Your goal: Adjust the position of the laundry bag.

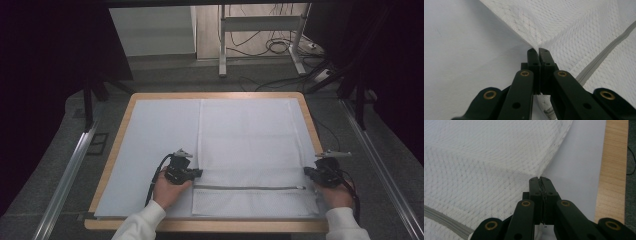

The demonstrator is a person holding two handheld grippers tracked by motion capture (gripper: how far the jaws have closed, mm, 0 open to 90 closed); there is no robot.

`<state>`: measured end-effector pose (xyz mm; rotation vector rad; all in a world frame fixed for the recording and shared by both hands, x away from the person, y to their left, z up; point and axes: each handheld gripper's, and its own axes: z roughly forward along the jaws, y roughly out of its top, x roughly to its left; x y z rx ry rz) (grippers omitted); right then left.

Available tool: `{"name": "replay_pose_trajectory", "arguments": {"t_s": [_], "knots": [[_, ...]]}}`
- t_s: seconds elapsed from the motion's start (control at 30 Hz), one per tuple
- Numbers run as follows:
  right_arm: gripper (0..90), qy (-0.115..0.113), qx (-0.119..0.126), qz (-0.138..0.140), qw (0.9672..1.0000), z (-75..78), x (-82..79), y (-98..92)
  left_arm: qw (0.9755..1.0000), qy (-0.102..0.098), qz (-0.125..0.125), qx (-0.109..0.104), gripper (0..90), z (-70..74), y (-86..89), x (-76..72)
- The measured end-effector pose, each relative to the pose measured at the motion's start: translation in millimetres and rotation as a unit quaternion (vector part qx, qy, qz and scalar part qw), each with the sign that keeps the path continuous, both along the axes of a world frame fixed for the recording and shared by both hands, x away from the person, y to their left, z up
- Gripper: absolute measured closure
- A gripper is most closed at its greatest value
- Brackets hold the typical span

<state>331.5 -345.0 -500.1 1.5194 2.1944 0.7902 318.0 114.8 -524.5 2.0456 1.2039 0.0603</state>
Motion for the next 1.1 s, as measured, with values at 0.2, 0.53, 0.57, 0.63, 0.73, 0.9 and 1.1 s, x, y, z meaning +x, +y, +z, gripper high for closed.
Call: {"name": "replay_pose_trajectory", "arguments": {"t_s": [0.2, 0.53, 0.57, 0.63, 0.73, 0.9, 1.1], "knots": [[87.6, -0.004, 0.003, 0.003, 1.0, 2.0, -0.4, 3.1, 1.0, -0.003, 0.003, -0.001, 89.5, 1.3, 2.0, -0.5], [87.6, -0.006, 0.006, 0.008, 0.9999, 1.6, -0.1, 7.0, 1.0, -0.004, 0.006, -0.002, 89.5, 2.9, 8.2, -1.1], [87.6, -0.006, 0.007, 0.009, 0.9999, 1.6, -0.1, 7.7, 1.0, -0.004, 0.006, -0.002, 89.5, 3.0, 8.9, -1.2], [87.6, -0.006, 0.007, 0.011, 0.9999, 1.5, -0.1, 9.0, 1.0, -0.004, 0.008, -0.003, 89.5, 3.3, 10.1, -1.6], [87.7, -0.006, 0.008, 0.013, 0.9999, 1.2, 0.2, 10.9, 0.9999, -0.004, 0.009, -0.003, 89.5, 3.4, 13.1, -2.2], [87.7, -0.005, 0.01, 0.016, 0.9998, 1.5, 0.7, 14.4, 0.9999, -0.005, 0.011, -0.004, 89.5, 4.5, 16.1, -3.3], [87.7, -0.009, 0.008, 0.019, 0.9998, 1.9, 1.1, 16.1, 0.9999, -0.006, 0.012, -0.005, 89.5, 4.9, 17.5, -3.9]]}}
